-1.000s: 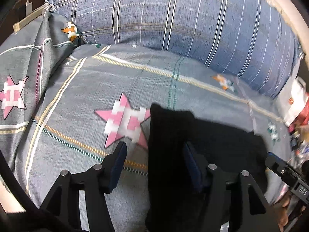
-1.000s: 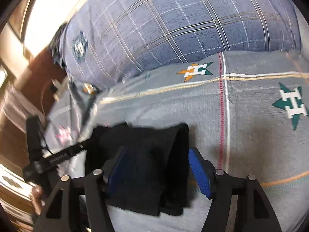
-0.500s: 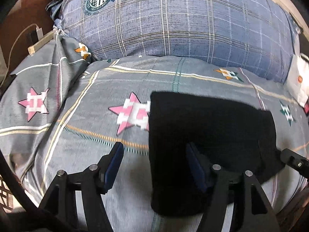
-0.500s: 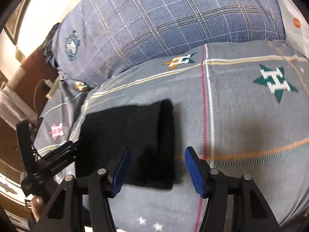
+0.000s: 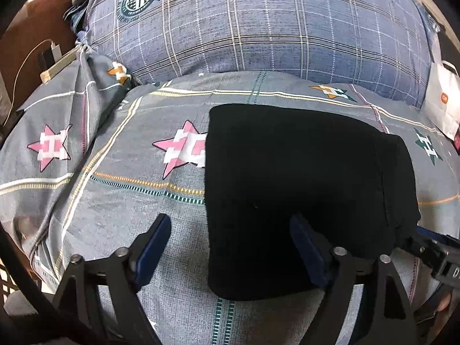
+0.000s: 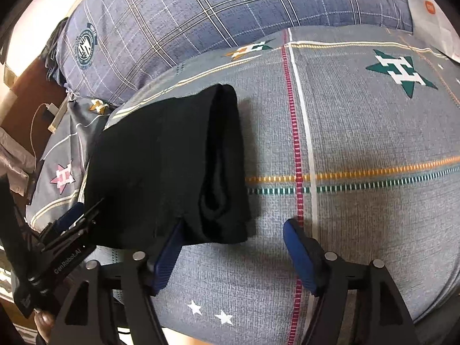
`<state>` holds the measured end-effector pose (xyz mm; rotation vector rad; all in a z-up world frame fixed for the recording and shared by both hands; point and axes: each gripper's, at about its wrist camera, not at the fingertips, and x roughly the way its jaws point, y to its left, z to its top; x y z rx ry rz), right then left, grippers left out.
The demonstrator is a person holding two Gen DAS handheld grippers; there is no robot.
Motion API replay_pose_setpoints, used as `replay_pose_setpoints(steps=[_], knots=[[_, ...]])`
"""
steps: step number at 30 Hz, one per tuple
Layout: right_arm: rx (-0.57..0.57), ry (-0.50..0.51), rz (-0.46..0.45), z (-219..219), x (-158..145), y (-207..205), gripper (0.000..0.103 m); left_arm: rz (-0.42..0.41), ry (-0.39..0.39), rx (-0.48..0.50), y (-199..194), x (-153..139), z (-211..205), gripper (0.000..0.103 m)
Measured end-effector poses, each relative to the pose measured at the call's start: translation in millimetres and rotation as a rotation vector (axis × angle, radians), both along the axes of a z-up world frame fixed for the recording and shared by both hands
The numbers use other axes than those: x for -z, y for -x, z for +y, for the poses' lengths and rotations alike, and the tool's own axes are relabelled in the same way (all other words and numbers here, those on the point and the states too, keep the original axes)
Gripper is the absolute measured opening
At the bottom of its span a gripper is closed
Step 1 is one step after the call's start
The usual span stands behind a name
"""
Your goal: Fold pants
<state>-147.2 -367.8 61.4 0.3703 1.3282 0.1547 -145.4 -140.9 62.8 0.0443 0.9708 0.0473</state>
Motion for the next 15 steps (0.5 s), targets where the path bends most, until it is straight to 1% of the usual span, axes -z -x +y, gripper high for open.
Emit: replay_pose_setpoints(steps=[4,6,9,12,15], knots=[[-0.028,0.051,-0.021,7.2,-1.6,1.2,0.074,-0.003,0.008,-0.004,0.3,1.5,1.7,0.088],[-0.02,0.043,-0.025,6.1,-3.2,3.5,0.074,0.001,0.006,-0.004,2.8,0.9,2.1,0.088],[0.004,0.024,-0.034,1.4,-7.1,13.4,0.074,-0.016,0.031,-0.017,15.2,-3.0,4.0,0.088],[0.01,0.017,-0.062,2.1,-15.6,28.8,0.074,-0.051,0.002,-0.022,33.8,-10.6,0.9,0.088],[-0.012,0.021,-0.1,8.0,-31.5,42.3,0.074,-0.126,-0.081,-0.013,57.9,-25.5,-5.8,0.088]])
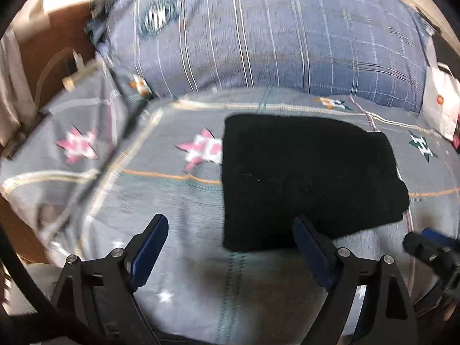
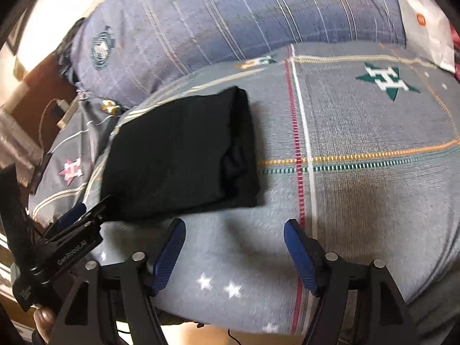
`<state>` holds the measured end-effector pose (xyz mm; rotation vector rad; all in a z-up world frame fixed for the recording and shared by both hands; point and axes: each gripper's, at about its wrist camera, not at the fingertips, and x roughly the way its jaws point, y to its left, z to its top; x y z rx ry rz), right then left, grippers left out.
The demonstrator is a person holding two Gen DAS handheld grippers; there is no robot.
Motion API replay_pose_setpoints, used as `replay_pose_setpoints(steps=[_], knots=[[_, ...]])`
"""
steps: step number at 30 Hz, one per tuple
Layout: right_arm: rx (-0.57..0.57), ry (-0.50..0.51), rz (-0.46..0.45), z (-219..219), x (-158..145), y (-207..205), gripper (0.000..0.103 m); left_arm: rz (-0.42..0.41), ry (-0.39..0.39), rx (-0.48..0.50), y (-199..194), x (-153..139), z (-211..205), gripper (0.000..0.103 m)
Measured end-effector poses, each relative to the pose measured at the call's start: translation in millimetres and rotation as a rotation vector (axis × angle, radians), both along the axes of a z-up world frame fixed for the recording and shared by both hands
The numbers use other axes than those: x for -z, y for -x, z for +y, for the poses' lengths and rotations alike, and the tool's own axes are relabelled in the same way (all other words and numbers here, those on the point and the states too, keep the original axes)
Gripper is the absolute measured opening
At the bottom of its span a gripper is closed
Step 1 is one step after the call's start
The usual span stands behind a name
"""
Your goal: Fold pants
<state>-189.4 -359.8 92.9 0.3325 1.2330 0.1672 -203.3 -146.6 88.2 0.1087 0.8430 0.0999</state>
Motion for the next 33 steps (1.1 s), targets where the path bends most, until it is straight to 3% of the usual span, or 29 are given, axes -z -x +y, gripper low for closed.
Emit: replay_pose_setpoints(steps=[2,6,16,26,33], knots=[[-0.013,0.002,-0.033,2.8,-15.9,9.7,0.074,-0.021,-0.038,-0.018,10.0,-8.2,-1.1,0.088],[-0.032,0.036,-0.074,10.4,-44.4,27.1,0.074,-0.025,0.015,0.0,26.3,-29.3,1.7,0.088],[-0.035,0.136,-0.134,16.0,-99.5,45.7,0.074,-0.045,-0.007,0.003,55.0,-76.1,-1.1,0.088],[-0.08,0.284,-0.156,41.9,-115.4,46.9,0.074,-0.03,0.001,-0.021,76.1,-94.8,12.1,0.088],[-0.052,0.306,-0.114,41.1,-108.2,53.3,0.074,-0.007,-0.013,0.007,83.5,-89.5,6.1,0.089]])
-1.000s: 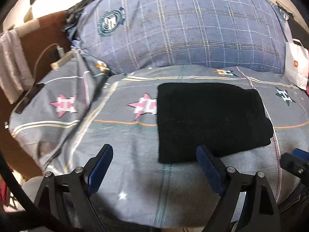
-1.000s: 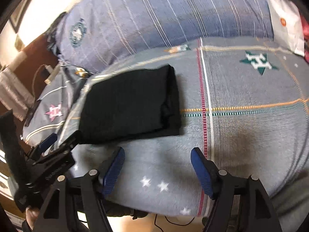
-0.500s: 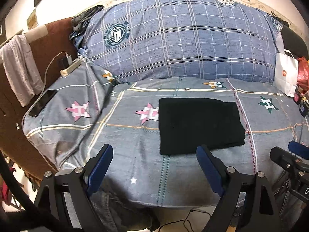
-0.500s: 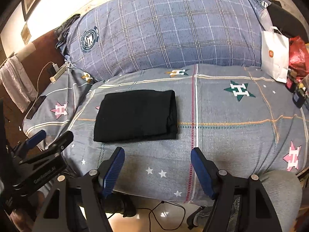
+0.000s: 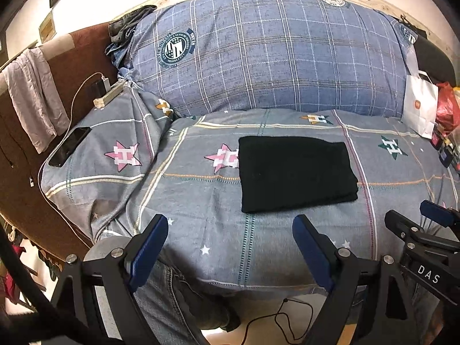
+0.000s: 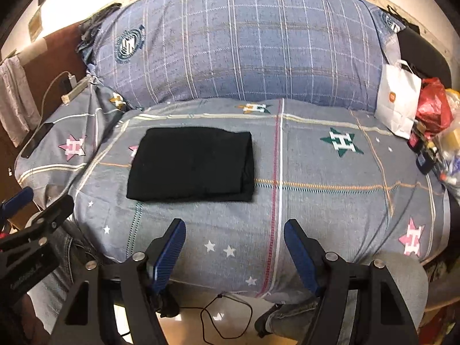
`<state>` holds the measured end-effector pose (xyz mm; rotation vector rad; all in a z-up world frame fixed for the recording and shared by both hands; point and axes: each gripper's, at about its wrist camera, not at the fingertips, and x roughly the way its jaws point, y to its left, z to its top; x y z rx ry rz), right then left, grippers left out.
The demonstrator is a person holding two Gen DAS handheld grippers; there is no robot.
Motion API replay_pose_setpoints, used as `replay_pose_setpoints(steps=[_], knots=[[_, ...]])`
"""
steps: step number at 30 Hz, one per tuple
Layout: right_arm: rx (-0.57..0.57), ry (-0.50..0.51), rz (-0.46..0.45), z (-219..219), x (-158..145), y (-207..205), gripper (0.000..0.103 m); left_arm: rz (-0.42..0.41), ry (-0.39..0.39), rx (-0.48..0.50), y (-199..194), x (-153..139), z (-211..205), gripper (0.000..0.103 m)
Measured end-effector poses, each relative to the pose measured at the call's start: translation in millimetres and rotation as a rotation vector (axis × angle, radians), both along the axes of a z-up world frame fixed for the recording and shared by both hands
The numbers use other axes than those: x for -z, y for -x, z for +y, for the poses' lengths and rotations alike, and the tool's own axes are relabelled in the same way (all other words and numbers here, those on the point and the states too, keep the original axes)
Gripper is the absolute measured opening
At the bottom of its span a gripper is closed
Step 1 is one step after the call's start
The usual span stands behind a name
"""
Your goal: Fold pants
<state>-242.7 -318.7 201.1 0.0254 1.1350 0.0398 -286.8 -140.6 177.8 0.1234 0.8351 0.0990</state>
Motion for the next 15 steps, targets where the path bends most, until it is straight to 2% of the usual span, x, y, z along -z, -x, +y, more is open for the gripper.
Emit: replay_pose_setpoints(steps=[8,15], knots=[[0.027,0.024,0.016,-0.8,2.4,3.3,0.074,0.033,-0.011,0.003,-4.6,13.7,-2.1,0.089],[0.032,0.051,0.044,3.1,11.9,0.4,0.074,0.089,0.024,0.017,-14.1,26.6,-0.9,0.089]])
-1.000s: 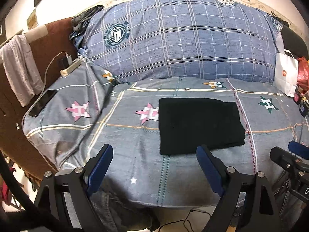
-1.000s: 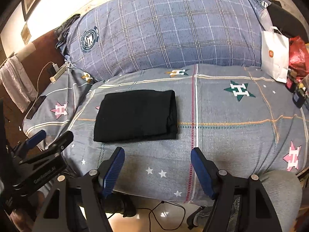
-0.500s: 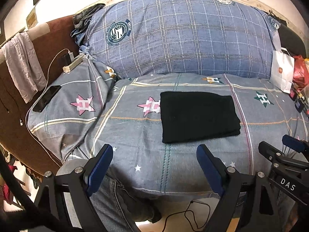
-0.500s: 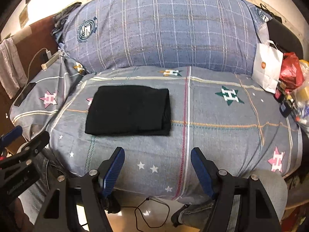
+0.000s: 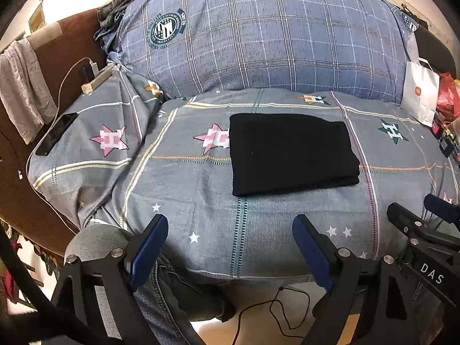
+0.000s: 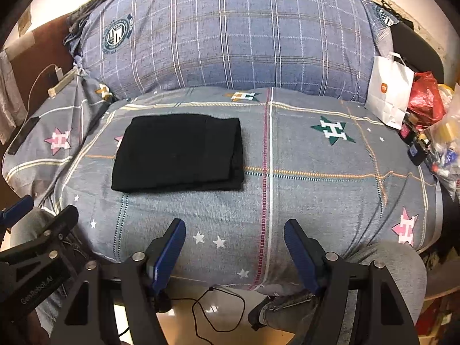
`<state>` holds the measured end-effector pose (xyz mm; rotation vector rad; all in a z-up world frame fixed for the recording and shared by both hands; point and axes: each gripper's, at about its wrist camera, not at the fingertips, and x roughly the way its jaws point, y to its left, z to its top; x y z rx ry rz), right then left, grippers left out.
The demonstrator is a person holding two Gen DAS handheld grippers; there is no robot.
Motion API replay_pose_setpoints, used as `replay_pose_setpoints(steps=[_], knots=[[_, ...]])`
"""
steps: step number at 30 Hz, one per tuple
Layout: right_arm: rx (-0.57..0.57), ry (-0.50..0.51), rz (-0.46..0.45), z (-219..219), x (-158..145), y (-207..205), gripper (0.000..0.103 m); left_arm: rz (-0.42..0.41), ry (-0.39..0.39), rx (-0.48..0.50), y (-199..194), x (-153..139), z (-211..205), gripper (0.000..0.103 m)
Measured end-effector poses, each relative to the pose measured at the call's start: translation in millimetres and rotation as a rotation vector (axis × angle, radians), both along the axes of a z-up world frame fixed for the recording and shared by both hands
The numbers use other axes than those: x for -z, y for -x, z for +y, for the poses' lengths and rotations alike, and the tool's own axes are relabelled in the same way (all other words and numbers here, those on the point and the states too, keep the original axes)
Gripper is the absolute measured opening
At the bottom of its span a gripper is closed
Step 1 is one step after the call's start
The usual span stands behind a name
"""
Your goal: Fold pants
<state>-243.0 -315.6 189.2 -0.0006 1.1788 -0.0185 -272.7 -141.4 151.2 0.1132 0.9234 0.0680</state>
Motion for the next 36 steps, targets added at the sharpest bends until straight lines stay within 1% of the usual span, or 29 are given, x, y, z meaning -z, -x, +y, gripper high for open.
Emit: replay_pose_setpoints(steps=[6,8,11,14,26,36], knots=[[-0.002,-0.009,0.046,0.2,14.5,-4.1,0.074,0.048,-0.011,0.021,-6.9,13.0,-5.7,0.089],[-0.01,-0.021,0.086,1.0,21.7,-6.9,0.074,0.072,-0.022,0.02,-10.8,18.3,-7.0,0.089],[-0.03,-0.043,0.158,3.9,34.8,-12.4,0.074,0.102,-0.015,0.022,-16.7,24.8,-5.7,0.089],[-0.047,-0.024,0.194,8.8,44.1,-15.4,0.074,0.126,-0.017,0.022,-22.5,31.3,-4.6,0.089],[-0.054,-0.011,0.247,10.1,72.2,-30.5,0.074,0.189,-0.02,0.027,-48.5,56.8,-5.6,0.089],[-0.052,-0.003,0.252,10.3,77.6,-33.5,0.074,0.194,-0.017,0.031,-52.2,61.5,-4.9,0.089]])
